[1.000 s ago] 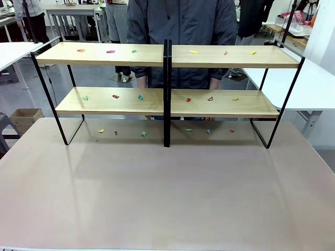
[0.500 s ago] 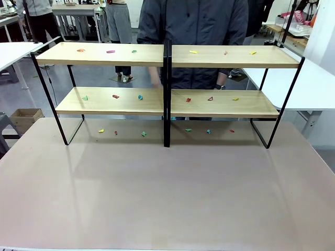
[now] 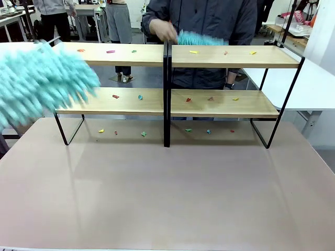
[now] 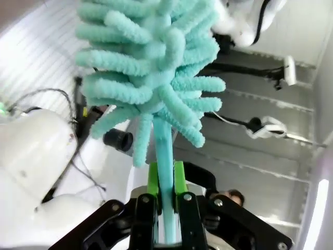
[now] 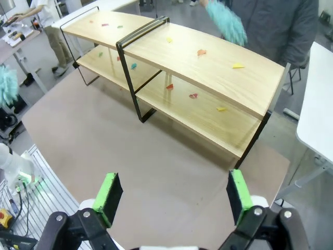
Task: Clean the shelves.
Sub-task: Clean a randomly selected level of the Shelf with the Duster.
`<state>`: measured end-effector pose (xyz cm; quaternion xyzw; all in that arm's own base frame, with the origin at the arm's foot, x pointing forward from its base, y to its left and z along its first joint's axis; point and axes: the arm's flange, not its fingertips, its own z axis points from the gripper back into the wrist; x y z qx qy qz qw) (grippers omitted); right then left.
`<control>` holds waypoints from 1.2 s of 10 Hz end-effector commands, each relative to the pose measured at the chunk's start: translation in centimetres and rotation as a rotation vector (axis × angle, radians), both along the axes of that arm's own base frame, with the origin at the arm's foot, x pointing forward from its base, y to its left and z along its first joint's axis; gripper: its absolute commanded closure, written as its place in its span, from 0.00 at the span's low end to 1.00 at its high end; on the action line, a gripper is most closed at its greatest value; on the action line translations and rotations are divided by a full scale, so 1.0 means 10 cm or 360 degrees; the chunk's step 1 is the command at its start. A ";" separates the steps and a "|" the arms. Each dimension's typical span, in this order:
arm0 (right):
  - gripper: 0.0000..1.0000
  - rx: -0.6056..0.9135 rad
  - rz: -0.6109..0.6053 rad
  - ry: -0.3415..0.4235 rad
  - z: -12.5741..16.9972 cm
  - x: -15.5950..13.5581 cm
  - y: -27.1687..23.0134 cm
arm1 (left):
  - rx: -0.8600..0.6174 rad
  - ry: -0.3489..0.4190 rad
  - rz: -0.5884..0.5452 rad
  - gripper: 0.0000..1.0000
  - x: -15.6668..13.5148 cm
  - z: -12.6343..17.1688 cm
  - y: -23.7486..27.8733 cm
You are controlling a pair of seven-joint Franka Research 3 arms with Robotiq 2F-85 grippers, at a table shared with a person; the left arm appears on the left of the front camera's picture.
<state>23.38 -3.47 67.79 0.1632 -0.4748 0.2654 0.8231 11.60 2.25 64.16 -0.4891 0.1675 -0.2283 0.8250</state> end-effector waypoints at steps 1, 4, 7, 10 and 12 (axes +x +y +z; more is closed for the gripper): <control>0.00 0.0006 0.0014 -0.0001 0.00 0.01 0.00 | -0.0013 -0.0100 0.0062 0.88 -0.02 0.19 0.20; 0.00 0.0006 0.0014 -0.0001 0.00 0.01 0.00 | 0.0093 0.0083 -0.0061 0.88 0.16 -0.20 -0.23; 0.00 0.0006 0.0014 -0.0001 0.00 0.01 0.00 | 0.0205 0.0257 0.0010 0.88 0.55 -0.67 -0.67; 0.00 0.0006 0.0014 -0.0001 0.00 0.01 0.00 | 0.0217 0.0110 0.0378 0.88 0.96 -1.02 -1.18; 0.00 0.0006 0.0014 -0.0001 0.00 0.01 0.00 | 0.0120 0.0205 0.0341 0.88 1.04 -1.02 -1.07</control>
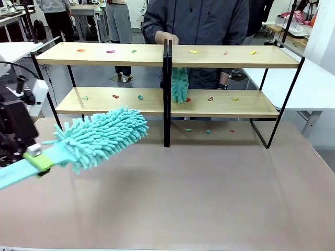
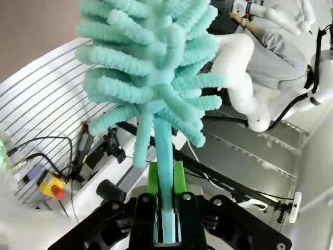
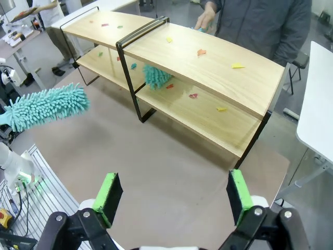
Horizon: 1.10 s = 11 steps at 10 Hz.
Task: Clean the shelves.
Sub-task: Clean a randomly selected level of the Shelf with the Duster.
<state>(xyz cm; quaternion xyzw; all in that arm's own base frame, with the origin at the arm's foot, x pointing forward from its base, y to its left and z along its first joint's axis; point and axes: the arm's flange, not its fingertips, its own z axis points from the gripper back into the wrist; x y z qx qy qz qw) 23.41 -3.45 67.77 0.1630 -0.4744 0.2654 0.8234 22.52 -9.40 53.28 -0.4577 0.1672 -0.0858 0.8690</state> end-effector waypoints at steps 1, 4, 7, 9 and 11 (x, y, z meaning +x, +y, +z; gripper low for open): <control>0.00 0.0007 0.0014 -0.0002 0.00 0.00 0.00 | -0.0157 -0.0006 0.0021 0.88 -0.04 0.18 0.32; 0.00 0.0007 0.0014 -0.0002 0.00 0.00 0.00 | -0.0286 -0.0022 0.0066 0.88 -0.44 0.52 1.25; 0.00 0.0007 0.0014 -0.0002 0.00 0.00 0.00 | -0.0243 -0.0005 0.0073 0.88 -0.62 0.50 1.45; 0.00 0.0007 0.0014 -0.0002 0.00 0.00 0.00 | -0.0227 -0.0011 0.0108 0.88 -0.70 0.51 1.56; 0.00 0.0007 0.0014 -0.0002 0.00 0.00 0.00 | -0.0239 -0.0021 0.0130 0.88 -0.70 0.51 1.57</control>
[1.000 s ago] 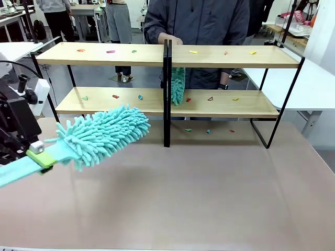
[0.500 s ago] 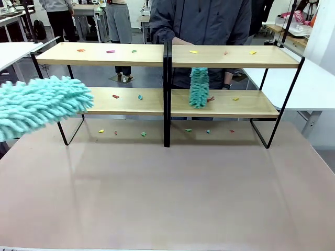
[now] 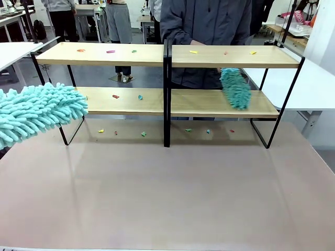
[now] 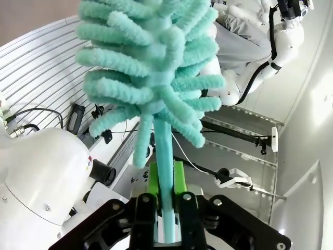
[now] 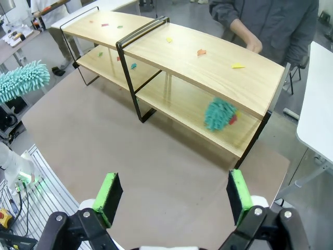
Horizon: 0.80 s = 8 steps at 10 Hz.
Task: Clean the shelves.
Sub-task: Clean a randomly selected level of the Shelf with the Duster.
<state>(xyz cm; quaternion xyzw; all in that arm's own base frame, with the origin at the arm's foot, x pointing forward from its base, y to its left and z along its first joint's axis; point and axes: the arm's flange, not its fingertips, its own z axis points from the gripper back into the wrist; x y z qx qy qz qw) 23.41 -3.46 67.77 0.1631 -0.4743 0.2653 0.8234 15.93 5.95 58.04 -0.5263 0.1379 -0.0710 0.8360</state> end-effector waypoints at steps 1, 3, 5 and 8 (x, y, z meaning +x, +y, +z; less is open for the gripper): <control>0.00 0.0007 0.0015 -0.0003 0.01 0.00 0.00 | 0.0004 0.0008 0.0008 0.88 -0.02 0.03 0.01; 0.00 0.0007 0.0015 -0.0003 0.01 0.00 0.00 | 0.0051 -0.0003 -0.0009 0.88 0.10 0.00 -0.16; 0.00 0.0007 0.0015 -0.0003 0.01 0.00 0.00 | 0.0205 -0.0042 -0.0056 0.88 0.46 -0.11 -0.71; 0.00 0.0007 0.0015 -0.0003 0.01 0.00 0.00 | 0.0355 -0.0145 0.0016 0.88 1.16 -0.33 -1.52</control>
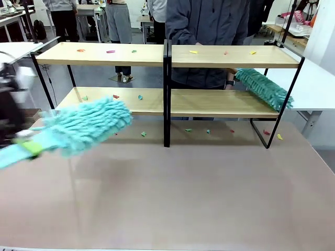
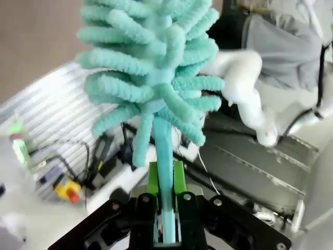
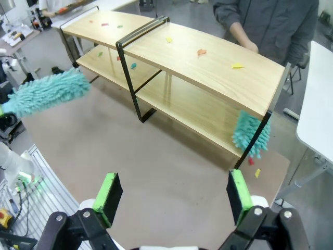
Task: Clean the shelves.
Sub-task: Clean a randomly selected level of the Shelf with the Duster.
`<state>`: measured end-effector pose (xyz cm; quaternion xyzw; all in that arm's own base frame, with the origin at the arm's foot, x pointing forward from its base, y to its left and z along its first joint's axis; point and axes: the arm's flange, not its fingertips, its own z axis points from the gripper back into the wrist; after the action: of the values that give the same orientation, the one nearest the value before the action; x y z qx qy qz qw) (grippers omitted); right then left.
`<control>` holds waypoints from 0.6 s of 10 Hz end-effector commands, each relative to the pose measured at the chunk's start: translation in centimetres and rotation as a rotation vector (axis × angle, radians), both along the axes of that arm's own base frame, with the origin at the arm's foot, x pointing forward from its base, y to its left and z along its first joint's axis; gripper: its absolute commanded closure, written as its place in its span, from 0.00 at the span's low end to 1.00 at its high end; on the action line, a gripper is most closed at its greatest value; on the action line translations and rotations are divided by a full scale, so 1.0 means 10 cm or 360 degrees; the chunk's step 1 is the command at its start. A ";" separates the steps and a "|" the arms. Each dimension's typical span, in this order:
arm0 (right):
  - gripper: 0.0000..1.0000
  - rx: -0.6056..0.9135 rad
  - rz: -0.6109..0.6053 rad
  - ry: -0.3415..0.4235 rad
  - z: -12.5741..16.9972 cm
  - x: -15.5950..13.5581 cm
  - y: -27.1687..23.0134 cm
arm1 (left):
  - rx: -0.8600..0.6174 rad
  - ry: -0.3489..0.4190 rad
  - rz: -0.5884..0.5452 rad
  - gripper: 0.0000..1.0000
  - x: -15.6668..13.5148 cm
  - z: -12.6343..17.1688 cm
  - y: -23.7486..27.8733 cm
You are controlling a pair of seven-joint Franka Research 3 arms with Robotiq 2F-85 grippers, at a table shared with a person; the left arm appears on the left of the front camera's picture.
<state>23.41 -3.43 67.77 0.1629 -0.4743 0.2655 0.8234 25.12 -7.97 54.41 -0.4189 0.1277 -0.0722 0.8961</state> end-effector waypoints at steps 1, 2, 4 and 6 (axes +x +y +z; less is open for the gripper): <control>0.00 0.0007 0.0014 -0.0003 0.00 0.00 0.00 | -0.0166 0.0039 0.0194 0.88 0.41 0.04 -0.23; 0.00 0.0007 0.0014 -0.0003 0.00 0.00 0.00 | 0.0000 0.0000 0.0000 0.88 0.00 0.00 0.00; 0.00 0.0007 0.0014 -0.0003 0.00 0.00 0.00 | 0.0000 0.0000 0.0000 0.88 0.00 0.00 0.00; 0.00 0.0007 0.0014 -0.0003 0.00 0.00 0.00 | 0.0028 -0.0130 0.0060 0.88 0.28 -0.08 -0.30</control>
<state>23.42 -3.44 67.76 0.1629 -0.4741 0.2654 0.8235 26.84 -9.29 53.92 -0.4149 0.1138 -0.0656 0.9003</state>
